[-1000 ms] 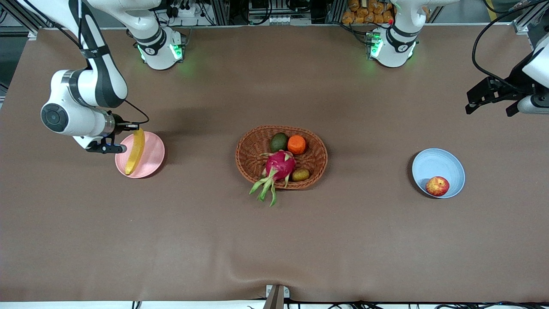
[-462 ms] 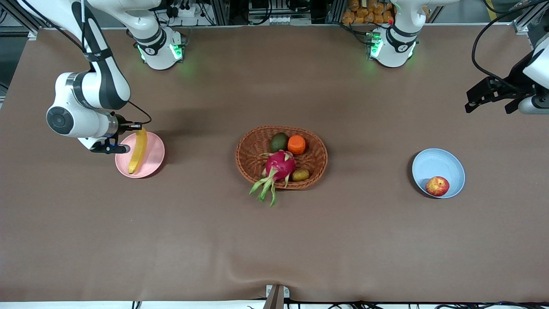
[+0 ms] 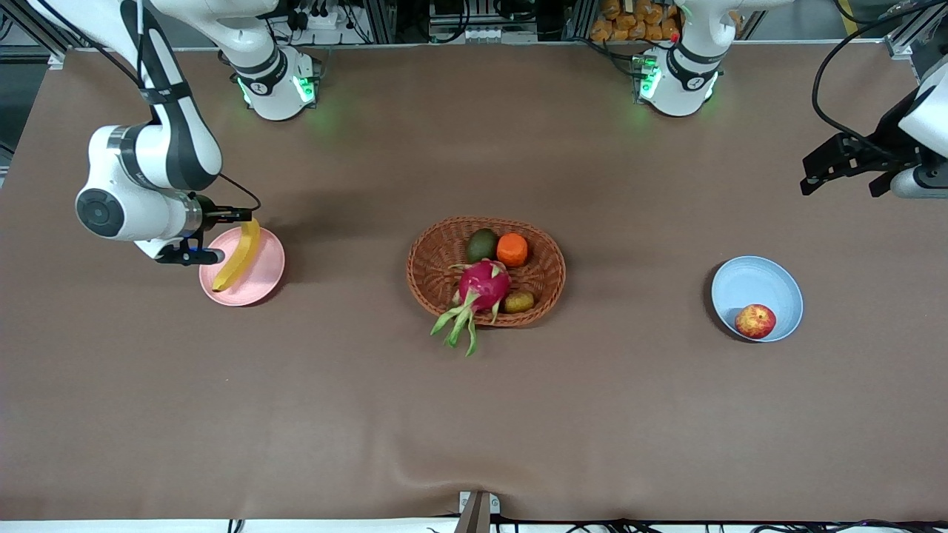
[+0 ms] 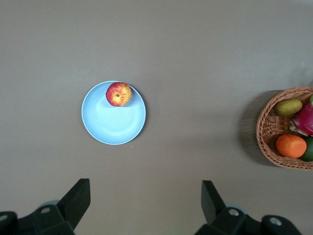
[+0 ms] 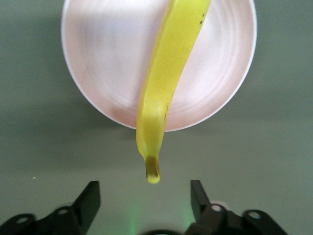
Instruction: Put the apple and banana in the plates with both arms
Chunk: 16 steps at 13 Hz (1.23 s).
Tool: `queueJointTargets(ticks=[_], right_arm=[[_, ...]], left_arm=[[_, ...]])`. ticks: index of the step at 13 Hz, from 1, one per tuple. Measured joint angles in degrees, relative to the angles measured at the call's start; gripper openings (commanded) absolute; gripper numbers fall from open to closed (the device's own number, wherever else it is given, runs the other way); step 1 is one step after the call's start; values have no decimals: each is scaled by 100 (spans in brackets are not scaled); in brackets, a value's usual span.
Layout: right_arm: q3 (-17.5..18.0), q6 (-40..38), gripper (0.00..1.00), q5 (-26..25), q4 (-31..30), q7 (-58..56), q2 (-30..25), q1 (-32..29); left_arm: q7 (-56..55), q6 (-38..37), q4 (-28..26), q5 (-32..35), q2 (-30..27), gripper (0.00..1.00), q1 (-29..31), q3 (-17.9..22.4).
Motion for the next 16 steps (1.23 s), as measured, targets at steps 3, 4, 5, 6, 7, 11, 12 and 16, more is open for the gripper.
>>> queueJointTargets(ticks=[3, 4, 5, 6, 7, 11, 12, 16], right_arm=[[14, -1204, 100, 0, 1201, -3, -39, 24], [16, -1584, 100, 1, 1652, -3, -62, 26], [18, -1906, 100, 2, 2090, -3, -86, 27], [20, -2129, 100, 2, 2472, -3, -109, 29], [22, -2252, 100, 3, 2802, -3, -124, 34], [37, -2298, 100, 4, 3706, -8, -128, 49], [41, -2299, 100, 2, 3911, -8, -128, 54], [10, -2304, 100, 6, 4461, -8, -126, 23]], left_arm=[[0, -8, 0, 6, 19, 100, 2, 3], [0, -37, 0, 19, 19, 100, 2, 3], [0, -57, 0, 62, 20, 100, 3, 4], [0, -64, 1, 124, 19, 100, 3, 5], [0, -70, 1, 153, 19, 100, 4, 7], [0, -100, 4, 161, 19, 100, -6, -6], [0, -105, 7, 161, 19, 100, -6, -6], [0, -124, 13, 161, 19, 100, -6, -7]])
